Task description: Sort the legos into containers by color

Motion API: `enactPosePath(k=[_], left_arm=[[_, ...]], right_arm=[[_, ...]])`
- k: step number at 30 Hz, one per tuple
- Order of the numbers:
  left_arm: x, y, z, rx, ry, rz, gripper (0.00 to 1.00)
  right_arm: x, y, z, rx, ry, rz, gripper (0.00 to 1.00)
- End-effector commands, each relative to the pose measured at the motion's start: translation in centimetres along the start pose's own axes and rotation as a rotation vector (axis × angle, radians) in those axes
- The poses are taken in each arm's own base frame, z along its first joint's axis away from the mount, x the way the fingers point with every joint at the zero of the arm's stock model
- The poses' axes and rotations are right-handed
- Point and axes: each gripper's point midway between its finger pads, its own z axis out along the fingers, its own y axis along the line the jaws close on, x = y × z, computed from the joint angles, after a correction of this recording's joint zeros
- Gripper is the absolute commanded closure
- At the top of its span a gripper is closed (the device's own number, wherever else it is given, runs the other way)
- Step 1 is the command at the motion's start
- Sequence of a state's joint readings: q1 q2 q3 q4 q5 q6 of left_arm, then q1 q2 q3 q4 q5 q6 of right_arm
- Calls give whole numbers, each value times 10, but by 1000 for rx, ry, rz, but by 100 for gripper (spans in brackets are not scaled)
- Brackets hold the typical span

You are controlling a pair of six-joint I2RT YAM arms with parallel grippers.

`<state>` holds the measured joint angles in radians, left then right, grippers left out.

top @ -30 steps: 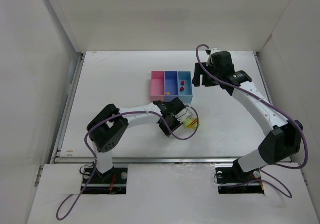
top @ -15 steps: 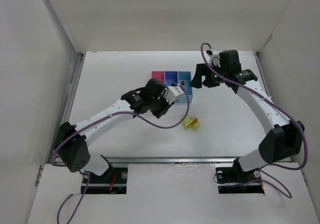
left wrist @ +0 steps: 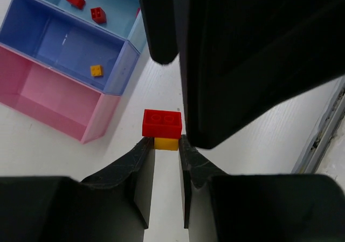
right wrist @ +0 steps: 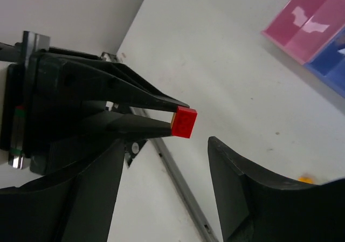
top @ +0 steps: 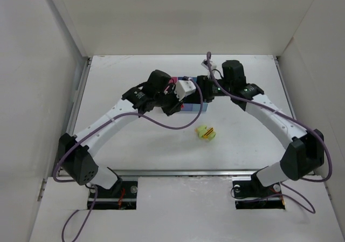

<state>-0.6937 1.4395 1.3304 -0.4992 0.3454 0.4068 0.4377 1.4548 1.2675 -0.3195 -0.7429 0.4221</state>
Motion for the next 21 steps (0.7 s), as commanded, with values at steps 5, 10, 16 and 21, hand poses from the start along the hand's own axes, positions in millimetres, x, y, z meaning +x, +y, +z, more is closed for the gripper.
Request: enactPosePath(k=[5, 10, 16, 21], left_arm=[[-37, 5, -11, 1, -93, 35, 100], [-36, 2, -8, 23, -92, 23, 100], [-38, 4, -8, 12, -97, 26, 100], [-35, 14, -6, -26, -86, 10, 100]], right_arm=[[-13, 17, 24, -149, 29, 16, 32], [-8, 16, 36, -156, 57, 32, 33], [-9, 24, 42, -178, 69, 20, 55], [-7, 23, 44, -183, 80, 26, 89]])
